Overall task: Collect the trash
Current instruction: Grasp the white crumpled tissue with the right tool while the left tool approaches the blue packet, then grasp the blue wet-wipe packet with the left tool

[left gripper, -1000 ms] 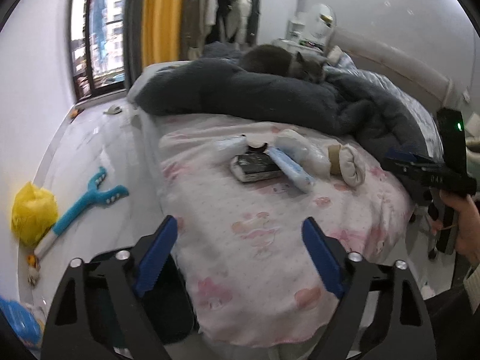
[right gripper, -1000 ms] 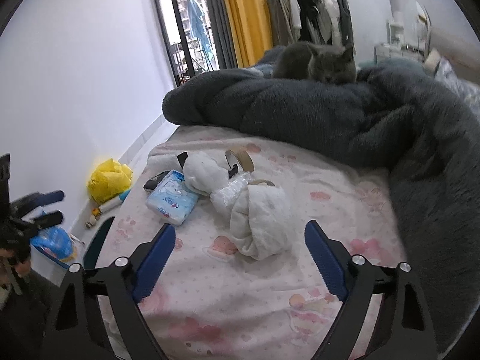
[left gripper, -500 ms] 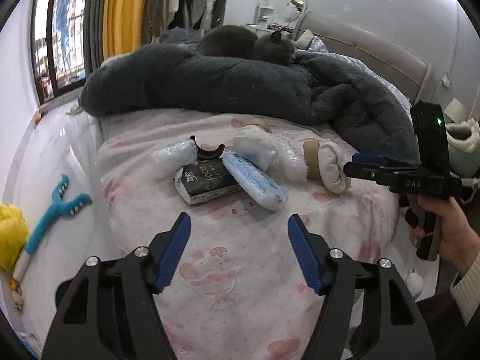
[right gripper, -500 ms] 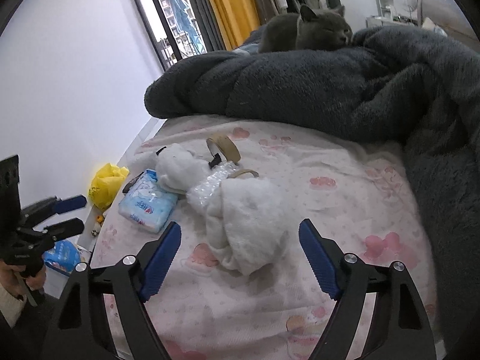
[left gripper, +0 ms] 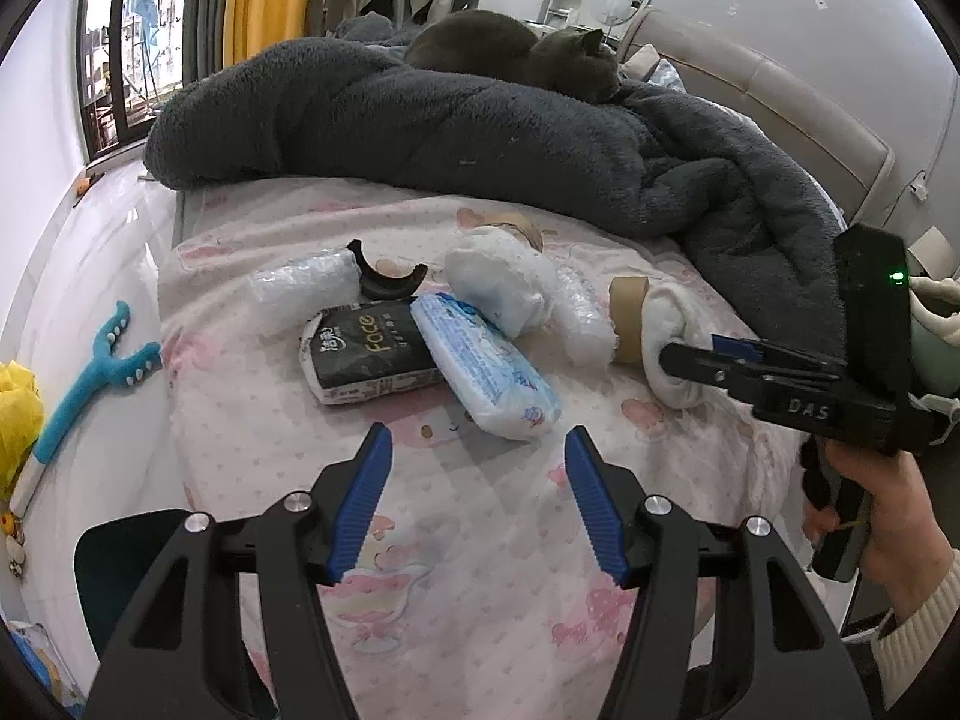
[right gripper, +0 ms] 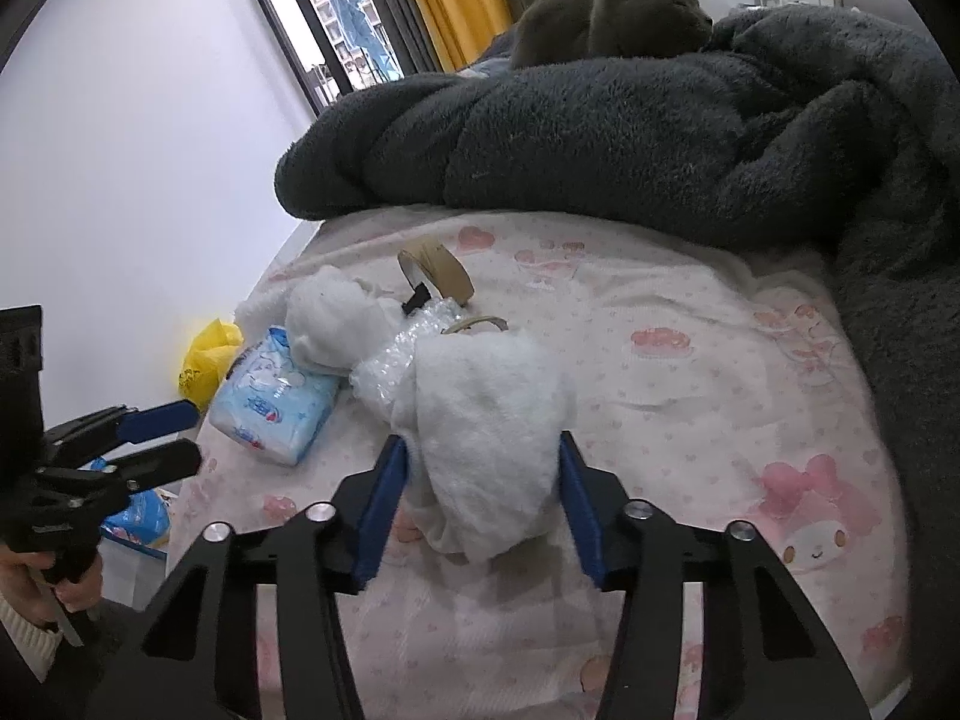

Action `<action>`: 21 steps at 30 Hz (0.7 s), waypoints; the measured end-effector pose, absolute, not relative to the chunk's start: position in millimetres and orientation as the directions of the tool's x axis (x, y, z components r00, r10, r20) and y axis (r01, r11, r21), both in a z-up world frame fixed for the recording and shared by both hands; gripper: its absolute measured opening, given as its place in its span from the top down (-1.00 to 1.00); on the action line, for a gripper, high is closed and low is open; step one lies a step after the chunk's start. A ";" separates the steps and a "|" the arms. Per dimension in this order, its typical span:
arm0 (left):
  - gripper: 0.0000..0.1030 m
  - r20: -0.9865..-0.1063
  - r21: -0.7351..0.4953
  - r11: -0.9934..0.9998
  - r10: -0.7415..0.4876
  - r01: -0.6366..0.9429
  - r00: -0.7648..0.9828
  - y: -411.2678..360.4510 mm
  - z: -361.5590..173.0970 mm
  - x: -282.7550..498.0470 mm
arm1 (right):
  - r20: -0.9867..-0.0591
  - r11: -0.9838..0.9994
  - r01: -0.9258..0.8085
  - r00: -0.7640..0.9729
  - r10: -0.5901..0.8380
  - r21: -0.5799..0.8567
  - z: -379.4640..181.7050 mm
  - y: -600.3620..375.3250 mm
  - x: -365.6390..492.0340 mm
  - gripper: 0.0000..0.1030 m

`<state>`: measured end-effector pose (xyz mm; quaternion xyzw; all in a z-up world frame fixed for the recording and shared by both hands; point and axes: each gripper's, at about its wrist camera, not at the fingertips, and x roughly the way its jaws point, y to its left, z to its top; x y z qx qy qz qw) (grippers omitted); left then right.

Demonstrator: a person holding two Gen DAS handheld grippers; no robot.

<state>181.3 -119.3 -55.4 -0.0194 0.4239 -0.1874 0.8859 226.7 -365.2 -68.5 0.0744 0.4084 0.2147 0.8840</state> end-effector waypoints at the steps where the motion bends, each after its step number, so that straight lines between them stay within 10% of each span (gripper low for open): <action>1: -0.22 -0.746 -0.188 0.932 -0.342 0.311 0.572 -120.8 -56.5 182.3 | -0.687 0.897 -0.318 0.578 0.440 0.307 -66.5 -366.3 225.7 0.07; 14: -0.13 -0.715 -0.286 0.922 -0.388 0.263 0.582 -126.3 -60.0 194.6 | -0.633 0.885 -0.315 0.619 0.465 0.342 -46.0 -382.0 211.8 0.10; 21: 0.25 -0.724 -0.342 0.913 -0.408 0.225 0.557 -129.3 -69.0 204.8 | -0.603 0.874 -0.323 0.634 0.484 0.363 -34.5 -387.0 204.5 0.10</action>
